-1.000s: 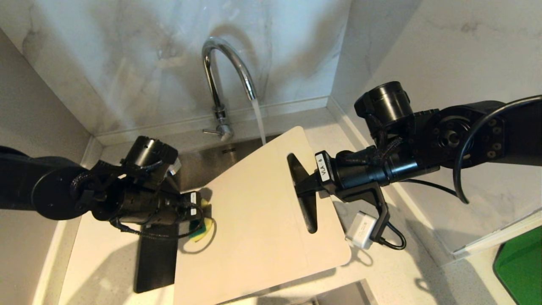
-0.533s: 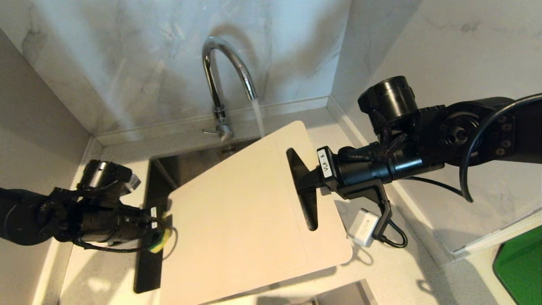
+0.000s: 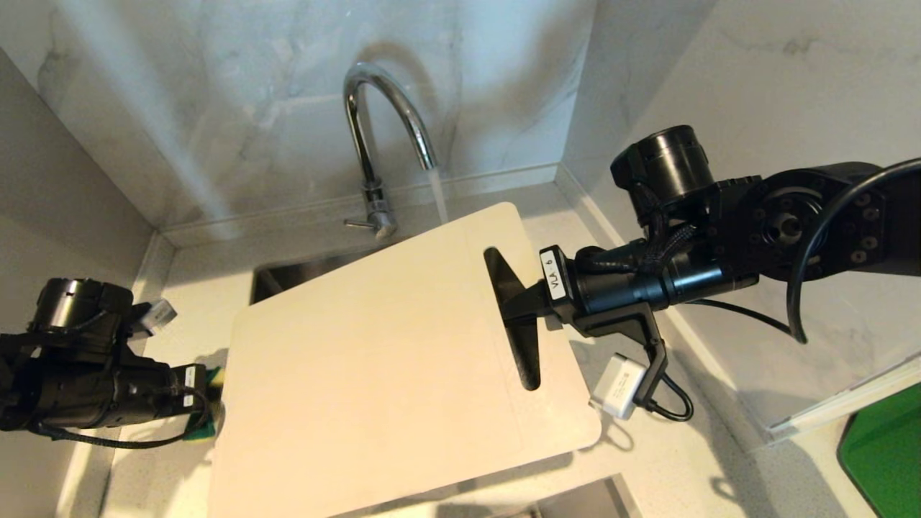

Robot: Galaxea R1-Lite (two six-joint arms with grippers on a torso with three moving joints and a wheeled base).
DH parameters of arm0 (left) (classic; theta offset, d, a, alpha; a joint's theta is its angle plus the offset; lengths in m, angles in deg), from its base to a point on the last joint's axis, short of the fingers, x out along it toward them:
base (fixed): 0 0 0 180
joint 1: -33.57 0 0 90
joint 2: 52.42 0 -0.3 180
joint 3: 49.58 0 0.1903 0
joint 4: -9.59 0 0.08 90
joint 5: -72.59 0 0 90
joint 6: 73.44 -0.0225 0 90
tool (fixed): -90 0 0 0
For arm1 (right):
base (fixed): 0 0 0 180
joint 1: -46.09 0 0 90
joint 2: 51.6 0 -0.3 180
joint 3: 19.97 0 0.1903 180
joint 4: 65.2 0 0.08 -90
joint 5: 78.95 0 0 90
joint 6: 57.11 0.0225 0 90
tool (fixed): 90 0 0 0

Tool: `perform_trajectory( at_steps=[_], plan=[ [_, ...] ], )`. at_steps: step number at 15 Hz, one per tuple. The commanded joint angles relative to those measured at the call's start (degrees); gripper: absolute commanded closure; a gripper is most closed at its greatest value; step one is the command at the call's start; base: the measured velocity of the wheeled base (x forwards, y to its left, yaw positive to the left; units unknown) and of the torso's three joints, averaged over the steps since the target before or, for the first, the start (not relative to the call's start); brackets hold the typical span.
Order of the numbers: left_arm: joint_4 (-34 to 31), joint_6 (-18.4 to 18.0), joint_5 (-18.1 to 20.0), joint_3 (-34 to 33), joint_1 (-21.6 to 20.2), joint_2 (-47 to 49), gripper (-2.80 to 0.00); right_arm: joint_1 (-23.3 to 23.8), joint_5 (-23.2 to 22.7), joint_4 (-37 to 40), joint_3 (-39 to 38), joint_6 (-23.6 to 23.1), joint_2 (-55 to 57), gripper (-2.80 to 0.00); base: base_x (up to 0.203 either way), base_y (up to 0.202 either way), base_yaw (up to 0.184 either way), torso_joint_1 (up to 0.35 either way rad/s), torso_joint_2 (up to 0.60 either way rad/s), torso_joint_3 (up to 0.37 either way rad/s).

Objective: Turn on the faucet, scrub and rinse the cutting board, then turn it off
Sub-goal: Scrub the cutting board underwater

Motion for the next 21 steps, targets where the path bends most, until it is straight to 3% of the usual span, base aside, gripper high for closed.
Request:
perform_trajectory(
  at_steps=[1, 4, 11, 21],
  plan=[
    [0.1, -1.0, 0.0, -1.2, -2.4, -1.1, 0.00, 0.0, -0.2, 0.2, -0.1, -0.9, -0.1, 0.00, 0.000, 0.000, 0.000, 0.000, 0.00, 0.000],
    [0.1, -4.2, 0.5, -1.4, -6.7, -2.4, 0.00, 0.0, -0.2, -0.5, -0.4, -0.9, 0.0, 0.00, 0.000, 0.000, 0.000, 0.000, 0.00, 0.000],
    [-2.0, -7.6, 2.9, -1.9, -8.9, -5.6, 0.00, 0.1, -0.2, -0.5, -0.4, -0.9, 0.4, 0.00, 0.000, 0.000, 0.000, 0.000, 0.00, 0.000],
    [1.1, -11.2, 3.4, -8.7, -7.2, -2.5, 0.00, 0.1, -0.2, -0.6, -0.6, -0.9, -0.1, 0.00, 0.000, 0.000, 0.000, 0.000, 0.00, 0.000]
  ],
)
